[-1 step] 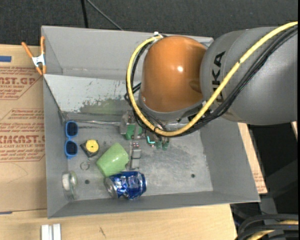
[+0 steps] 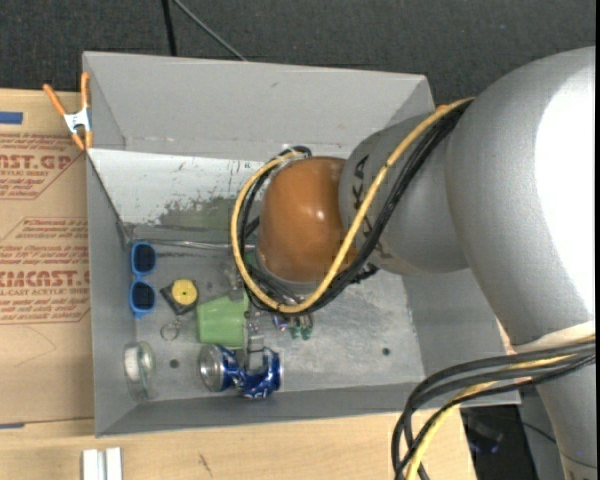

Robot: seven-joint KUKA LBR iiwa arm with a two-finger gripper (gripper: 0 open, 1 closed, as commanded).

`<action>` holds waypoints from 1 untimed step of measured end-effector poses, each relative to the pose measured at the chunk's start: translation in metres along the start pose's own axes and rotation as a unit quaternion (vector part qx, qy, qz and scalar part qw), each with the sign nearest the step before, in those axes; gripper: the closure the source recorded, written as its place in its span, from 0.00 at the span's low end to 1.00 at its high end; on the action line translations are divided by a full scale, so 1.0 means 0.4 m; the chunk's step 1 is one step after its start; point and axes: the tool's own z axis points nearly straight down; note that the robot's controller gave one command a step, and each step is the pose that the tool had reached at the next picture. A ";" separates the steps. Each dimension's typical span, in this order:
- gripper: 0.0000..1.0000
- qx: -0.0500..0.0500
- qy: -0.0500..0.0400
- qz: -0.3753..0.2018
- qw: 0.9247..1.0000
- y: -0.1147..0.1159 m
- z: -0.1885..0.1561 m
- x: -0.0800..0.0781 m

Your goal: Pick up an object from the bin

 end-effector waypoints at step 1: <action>0.00 0.002 0.012 0.069 0.998 0.036 -0.030 -0.005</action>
Offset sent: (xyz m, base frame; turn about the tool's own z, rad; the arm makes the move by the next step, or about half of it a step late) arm -0.0018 0.0129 0.0106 0.1396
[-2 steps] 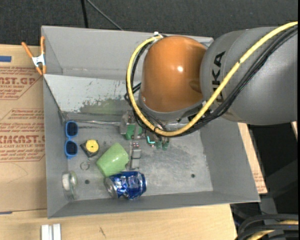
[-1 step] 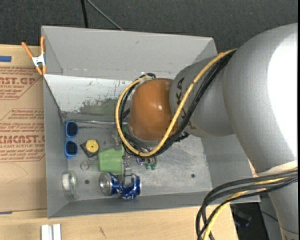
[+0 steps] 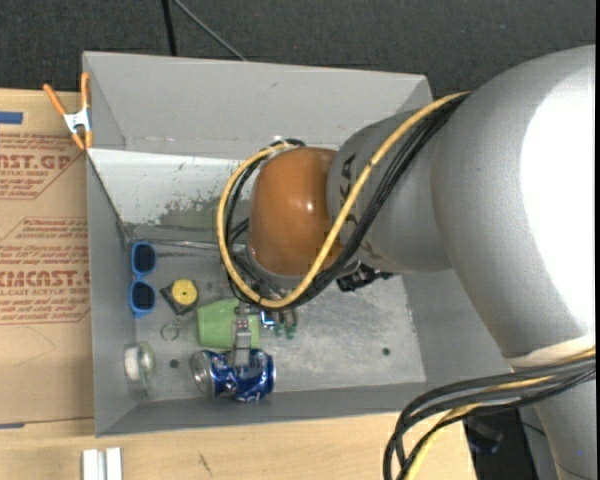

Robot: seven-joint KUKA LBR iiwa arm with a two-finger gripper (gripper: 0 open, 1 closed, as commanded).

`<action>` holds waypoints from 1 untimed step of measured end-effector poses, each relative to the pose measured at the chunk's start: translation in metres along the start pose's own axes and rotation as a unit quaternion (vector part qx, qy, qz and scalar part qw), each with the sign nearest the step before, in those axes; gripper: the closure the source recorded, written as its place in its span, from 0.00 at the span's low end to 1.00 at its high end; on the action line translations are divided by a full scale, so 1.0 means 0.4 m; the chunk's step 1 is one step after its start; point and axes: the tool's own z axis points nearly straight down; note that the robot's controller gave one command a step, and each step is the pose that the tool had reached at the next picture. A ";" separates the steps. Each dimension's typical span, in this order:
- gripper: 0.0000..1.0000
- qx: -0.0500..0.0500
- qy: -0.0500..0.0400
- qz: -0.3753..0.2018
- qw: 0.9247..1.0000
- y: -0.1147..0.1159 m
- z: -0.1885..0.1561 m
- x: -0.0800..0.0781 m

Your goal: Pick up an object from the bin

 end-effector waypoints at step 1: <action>0.00 0.002 0.003 0.092 0.996 -0.017 -0.009 -0.017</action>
Offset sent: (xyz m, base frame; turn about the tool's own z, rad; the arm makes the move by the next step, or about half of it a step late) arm 0.0066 -0.0073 0.0043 0.1849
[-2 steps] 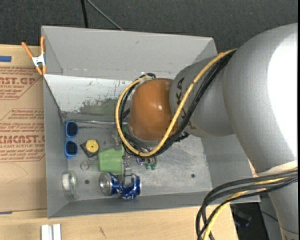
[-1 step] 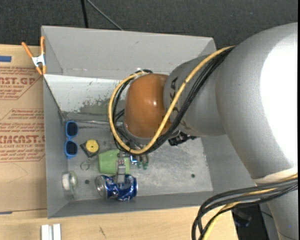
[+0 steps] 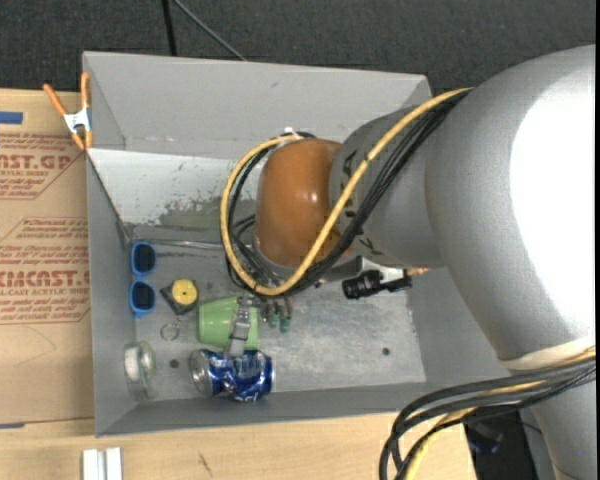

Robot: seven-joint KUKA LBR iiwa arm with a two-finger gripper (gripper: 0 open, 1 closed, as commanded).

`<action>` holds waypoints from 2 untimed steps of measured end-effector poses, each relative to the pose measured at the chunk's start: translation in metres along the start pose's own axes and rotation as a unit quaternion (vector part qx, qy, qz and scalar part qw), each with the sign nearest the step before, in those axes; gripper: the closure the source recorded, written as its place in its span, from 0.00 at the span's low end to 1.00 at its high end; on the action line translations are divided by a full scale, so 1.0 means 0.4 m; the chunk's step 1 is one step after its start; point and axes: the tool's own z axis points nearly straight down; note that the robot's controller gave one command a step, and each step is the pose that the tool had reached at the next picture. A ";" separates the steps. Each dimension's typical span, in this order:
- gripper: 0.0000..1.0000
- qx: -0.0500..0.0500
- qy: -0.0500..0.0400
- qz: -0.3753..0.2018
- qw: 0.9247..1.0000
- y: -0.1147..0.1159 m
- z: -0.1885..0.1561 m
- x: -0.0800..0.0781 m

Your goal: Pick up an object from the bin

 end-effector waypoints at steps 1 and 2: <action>0.00 0.001 0.004 0.020 1.000 -0.004 0.092 0.017; 0.00 0.000 0.004 0.019 1.000 -0.002 0.088 0.015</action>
Offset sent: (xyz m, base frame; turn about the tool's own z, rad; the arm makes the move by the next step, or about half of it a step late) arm -0.0057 -0.0003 -0.0365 0.0406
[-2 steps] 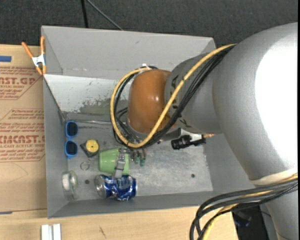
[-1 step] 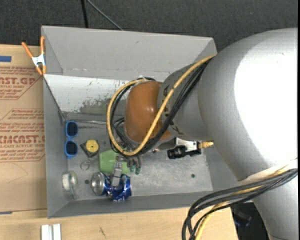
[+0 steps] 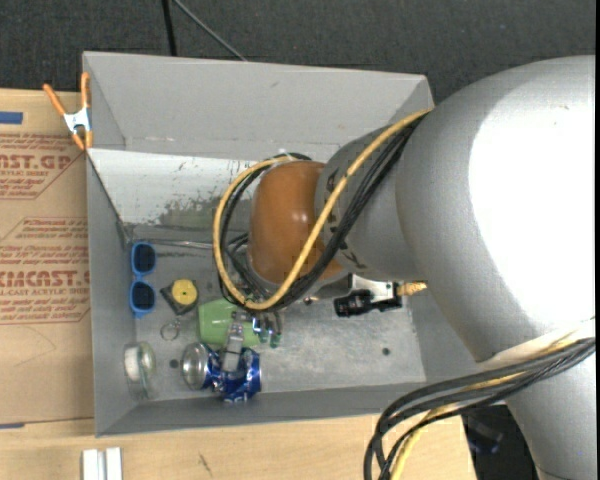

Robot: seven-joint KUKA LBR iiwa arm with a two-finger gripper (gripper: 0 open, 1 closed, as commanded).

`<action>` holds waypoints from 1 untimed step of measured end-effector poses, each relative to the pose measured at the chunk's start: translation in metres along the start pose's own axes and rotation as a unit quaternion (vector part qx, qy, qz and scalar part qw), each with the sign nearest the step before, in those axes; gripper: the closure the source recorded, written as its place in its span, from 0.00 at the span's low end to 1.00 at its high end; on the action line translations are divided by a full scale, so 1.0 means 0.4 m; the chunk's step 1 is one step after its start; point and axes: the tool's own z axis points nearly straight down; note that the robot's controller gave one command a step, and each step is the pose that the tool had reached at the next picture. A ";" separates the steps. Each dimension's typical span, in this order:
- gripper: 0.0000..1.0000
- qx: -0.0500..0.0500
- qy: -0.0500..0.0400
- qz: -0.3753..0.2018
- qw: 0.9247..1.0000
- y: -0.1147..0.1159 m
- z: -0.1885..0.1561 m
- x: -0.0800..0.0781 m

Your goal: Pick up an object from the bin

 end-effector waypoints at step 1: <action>1.00 0.000 0.000 0.000 1.000 0.001 -0.007 -0.003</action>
Offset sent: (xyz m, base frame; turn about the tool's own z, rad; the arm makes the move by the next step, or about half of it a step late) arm 0.0000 0.0000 0.0000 0.0000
